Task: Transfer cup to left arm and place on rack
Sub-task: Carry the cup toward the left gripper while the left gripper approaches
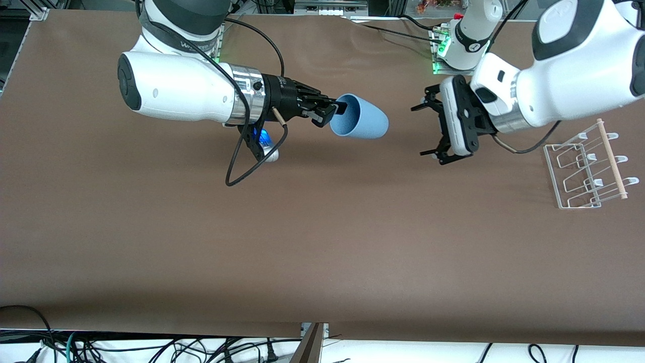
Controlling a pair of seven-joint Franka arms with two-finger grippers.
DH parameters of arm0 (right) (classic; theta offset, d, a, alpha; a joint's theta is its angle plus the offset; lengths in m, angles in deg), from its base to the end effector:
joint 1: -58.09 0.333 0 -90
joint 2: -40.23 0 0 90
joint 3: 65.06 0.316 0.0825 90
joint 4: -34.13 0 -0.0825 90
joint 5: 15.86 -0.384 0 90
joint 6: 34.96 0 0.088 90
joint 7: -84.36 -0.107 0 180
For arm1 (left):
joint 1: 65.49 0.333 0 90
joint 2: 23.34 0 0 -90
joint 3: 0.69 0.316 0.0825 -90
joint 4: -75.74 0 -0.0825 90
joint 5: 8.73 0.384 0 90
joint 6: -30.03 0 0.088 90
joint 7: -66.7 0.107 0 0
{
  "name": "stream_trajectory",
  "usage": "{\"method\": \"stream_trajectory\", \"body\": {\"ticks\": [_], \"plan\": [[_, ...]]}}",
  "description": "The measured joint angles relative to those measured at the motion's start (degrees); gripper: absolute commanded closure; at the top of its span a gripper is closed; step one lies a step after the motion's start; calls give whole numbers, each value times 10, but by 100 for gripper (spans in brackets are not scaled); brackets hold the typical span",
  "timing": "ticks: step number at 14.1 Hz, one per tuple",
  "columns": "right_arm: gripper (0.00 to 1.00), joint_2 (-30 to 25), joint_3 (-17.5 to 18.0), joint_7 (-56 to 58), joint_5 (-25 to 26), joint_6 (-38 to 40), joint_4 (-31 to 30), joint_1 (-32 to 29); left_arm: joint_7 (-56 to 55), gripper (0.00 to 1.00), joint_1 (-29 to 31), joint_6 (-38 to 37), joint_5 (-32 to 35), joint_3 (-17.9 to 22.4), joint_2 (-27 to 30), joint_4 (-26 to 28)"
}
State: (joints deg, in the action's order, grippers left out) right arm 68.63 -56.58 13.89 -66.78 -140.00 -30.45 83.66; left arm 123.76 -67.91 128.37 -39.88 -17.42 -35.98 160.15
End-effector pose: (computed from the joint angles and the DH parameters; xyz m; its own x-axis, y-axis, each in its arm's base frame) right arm 0.5786 0.4300 0.5847 0.5768 -0.3541 -0.7362 -0.7813 -0.5021 -0.3706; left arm 0.5866 -0.2342 0.5746 0.3515 -0.8044 0.4790 -0.9262 -0.2242 0.3031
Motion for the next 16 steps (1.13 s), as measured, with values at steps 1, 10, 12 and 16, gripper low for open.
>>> {"method": "stream_trajectory", "body": {"ticks": [1,10,12,16], "plan": [[100,0,0,-2,0,0,0,0,1,0,0,20,0,-15,0,0],[100,0,0,-5,0,-1,0,0,19,0,-2,109,0,-74,0,1],[100,0,0,-5,0,-2,0,-1,19,0,-5,120,0,-74,-4,4],[100,1,0,-5,0,-2,1,-2,-13,0,-28,155,15,-77,-15,15]]}}
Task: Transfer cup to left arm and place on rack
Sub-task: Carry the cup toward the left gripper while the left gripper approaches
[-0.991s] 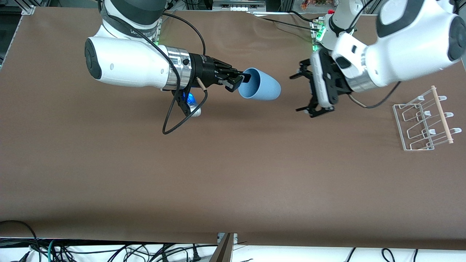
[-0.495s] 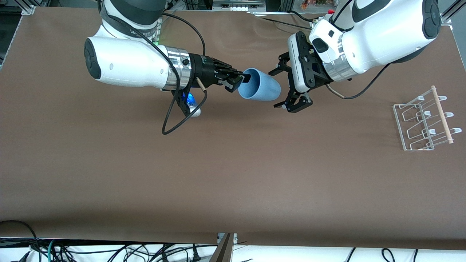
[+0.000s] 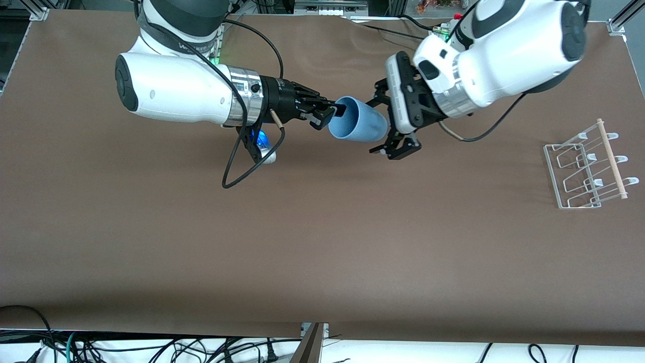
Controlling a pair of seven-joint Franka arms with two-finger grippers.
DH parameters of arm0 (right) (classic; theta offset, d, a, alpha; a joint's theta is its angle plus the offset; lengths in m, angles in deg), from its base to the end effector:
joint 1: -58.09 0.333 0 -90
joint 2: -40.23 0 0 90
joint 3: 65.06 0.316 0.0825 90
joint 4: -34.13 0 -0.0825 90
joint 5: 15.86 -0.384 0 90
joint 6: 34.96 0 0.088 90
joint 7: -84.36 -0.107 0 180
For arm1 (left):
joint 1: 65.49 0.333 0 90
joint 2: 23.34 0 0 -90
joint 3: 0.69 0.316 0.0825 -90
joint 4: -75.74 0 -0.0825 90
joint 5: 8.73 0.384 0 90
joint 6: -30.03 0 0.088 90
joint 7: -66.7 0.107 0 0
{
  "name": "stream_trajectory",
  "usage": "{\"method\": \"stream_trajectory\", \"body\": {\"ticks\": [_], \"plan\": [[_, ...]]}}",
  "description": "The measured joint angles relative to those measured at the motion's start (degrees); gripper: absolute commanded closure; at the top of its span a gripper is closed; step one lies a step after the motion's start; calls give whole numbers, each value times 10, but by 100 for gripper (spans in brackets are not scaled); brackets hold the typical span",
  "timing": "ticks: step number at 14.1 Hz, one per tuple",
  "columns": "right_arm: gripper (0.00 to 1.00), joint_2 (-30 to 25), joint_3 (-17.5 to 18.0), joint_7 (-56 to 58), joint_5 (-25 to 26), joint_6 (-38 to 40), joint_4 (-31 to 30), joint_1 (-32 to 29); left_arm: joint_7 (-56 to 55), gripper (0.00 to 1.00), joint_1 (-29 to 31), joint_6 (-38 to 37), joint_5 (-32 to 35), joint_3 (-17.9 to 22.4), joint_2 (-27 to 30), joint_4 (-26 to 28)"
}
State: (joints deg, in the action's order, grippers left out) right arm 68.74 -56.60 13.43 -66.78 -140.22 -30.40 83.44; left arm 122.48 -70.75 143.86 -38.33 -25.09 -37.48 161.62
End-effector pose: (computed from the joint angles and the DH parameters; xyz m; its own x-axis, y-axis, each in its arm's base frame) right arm 0.5813 0.4277 0.5840 0.5686 -0.3619 -0.7387 -0.7892 -0.4933 -0.3658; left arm 0.5716 -0.3242 0.5747 0.2585 -0.7735 0.5787 -0.9659 -0.1966 0.1687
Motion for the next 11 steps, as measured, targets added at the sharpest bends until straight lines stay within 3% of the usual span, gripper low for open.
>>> {"method": "stream_trajectory", "body": {"ticks": [1,2,3,5,7,8,9,10,11], "plan": [[100,0,0,0,0,0,0,0,-5,2,-3,4,5,-2,-3,2],[100,0,0,0,1,1,0,0,-5,28,-4,6,6,-3,-4,2],[100,1,0,0,0,1,0,0,-5,70,-3,6,7,-3,-5,2],[100,1,0,0,0,-1,0,-1,-8,92,-3,5,7,-3,-5,3],[100,2,-1,0,0,-4,0,-2,-11,100,-3,4,7,-4,-5,4],[86,2,-1,0,0,-4,0,-2,-10,100,-3,4,7,-4,-5,4],[37,2,-1,0,0,-4,0,-2,-10,100,-3,4,7,-4,-5,4],[6,2,0,0,0,-4,0,-2,-11,100,-3,5,7,-4,-5,4],[1,2,0,0,0,-4,1,-2,-11,100,-2,5,7,-4,-5,4]]}}
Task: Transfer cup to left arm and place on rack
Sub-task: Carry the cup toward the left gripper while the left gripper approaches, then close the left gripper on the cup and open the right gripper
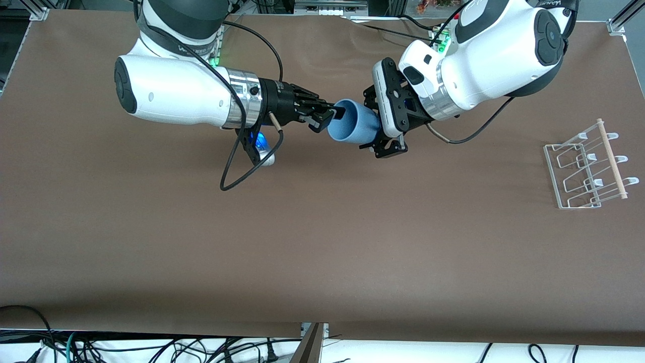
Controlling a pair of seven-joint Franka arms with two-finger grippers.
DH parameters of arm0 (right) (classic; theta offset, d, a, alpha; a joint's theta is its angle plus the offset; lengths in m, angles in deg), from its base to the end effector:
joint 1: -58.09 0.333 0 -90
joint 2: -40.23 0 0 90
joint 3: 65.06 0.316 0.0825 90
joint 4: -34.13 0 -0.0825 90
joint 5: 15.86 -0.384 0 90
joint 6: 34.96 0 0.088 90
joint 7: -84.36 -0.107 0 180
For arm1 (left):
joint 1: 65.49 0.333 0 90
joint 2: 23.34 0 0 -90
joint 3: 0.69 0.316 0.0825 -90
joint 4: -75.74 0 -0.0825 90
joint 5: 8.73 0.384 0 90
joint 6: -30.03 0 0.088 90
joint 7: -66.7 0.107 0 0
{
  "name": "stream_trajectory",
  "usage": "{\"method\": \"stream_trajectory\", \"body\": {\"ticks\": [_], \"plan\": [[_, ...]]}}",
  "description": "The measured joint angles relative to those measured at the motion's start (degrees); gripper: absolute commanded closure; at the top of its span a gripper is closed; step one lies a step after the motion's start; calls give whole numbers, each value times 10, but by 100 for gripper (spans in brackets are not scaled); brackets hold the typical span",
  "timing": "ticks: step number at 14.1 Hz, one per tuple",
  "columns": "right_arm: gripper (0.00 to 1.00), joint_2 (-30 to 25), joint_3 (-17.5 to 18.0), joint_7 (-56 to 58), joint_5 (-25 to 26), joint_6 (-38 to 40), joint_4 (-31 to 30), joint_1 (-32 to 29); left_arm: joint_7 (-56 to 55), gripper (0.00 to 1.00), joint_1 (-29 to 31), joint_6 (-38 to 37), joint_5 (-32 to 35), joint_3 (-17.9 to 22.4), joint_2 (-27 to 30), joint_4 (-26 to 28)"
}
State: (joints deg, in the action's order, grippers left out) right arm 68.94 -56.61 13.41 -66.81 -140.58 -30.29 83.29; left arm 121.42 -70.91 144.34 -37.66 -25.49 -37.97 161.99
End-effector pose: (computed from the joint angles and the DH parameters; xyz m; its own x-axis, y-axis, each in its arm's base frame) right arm 0.5840 0.4262 0.5829 0.5664 -0.3654 -0.7387 -0.7929 -0.4862 -0.3674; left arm 0.5712 -0.3289 0.5672 0.2719 -0.7771 0.5676 -0.9621 -0.2055 0.1795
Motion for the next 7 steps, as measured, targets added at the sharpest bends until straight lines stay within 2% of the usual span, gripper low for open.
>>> {"method": "stream_trajectory", "body": {"ticks": [4,7], "plan": [[1,0,-3,0,0,0,1,-9,0,100,5,0,0,0,0,0],[1,0,-4,1,0,23,2,-41,0,100,9,-3,0,1,0,0]]}}
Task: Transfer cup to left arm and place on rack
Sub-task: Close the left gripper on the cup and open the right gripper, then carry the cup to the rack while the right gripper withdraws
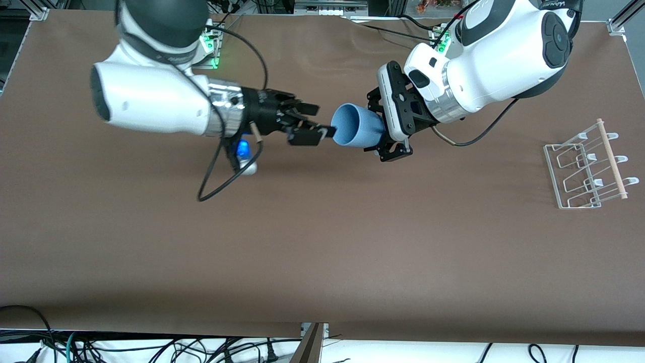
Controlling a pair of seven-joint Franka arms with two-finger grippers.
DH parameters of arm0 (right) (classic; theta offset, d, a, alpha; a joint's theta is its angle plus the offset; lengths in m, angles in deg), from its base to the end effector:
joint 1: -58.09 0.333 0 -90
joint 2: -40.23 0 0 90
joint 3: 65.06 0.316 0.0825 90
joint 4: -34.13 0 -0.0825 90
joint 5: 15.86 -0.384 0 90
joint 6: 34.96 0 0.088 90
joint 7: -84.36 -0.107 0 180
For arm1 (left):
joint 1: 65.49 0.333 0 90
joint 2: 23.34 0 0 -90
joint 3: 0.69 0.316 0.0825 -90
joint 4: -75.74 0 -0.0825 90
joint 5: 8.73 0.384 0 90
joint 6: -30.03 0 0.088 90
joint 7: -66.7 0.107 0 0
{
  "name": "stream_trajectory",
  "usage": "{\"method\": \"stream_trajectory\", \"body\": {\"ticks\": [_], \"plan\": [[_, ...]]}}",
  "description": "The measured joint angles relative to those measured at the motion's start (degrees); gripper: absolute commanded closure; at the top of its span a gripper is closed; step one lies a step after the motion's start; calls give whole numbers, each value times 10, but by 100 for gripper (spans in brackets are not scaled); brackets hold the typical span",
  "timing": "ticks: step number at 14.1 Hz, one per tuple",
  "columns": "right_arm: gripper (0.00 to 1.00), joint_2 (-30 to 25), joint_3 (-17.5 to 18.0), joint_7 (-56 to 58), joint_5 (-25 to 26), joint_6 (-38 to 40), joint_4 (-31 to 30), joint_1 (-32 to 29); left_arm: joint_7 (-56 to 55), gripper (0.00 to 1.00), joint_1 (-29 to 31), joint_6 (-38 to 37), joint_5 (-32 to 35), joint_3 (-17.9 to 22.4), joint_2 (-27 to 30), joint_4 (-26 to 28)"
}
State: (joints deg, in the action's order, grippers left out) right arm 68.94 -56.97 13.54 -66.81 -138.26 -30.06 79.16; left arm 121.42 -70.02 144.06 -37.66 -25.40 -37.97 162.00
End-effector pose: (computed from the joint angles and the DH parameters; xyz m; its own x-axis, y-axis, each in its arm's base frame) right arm 0.6103 0.3818 0.5820 0.5391 -0.3974 -0.7426 -0.8185 -0.4550 -0.3507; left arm 0.5762 -0.3193 0.5665 0.2851 -0.7743 0.5650 -0.9583 -0.2196 0.1827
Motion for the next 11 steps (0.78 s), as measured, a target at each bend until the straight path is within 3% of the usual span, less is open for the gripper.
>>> {"method": "stream_trajectory", "body": {"ticks": [4,7,9,11], "plan": [[1,-1,1,21,0,45,7,-44,13,100,27,-52,2,12,2,0],[1,-2,0,80,0,87,9,-79,56,100,47,-141,16,79,7,-1],[1,-4,-5,123,17,115,10,-93,86,100,54,-189,77,135,10,-1],[1,-19,-16,186,72,160,12,-96,126,100,60,-213,174,181,13,-1]]}}
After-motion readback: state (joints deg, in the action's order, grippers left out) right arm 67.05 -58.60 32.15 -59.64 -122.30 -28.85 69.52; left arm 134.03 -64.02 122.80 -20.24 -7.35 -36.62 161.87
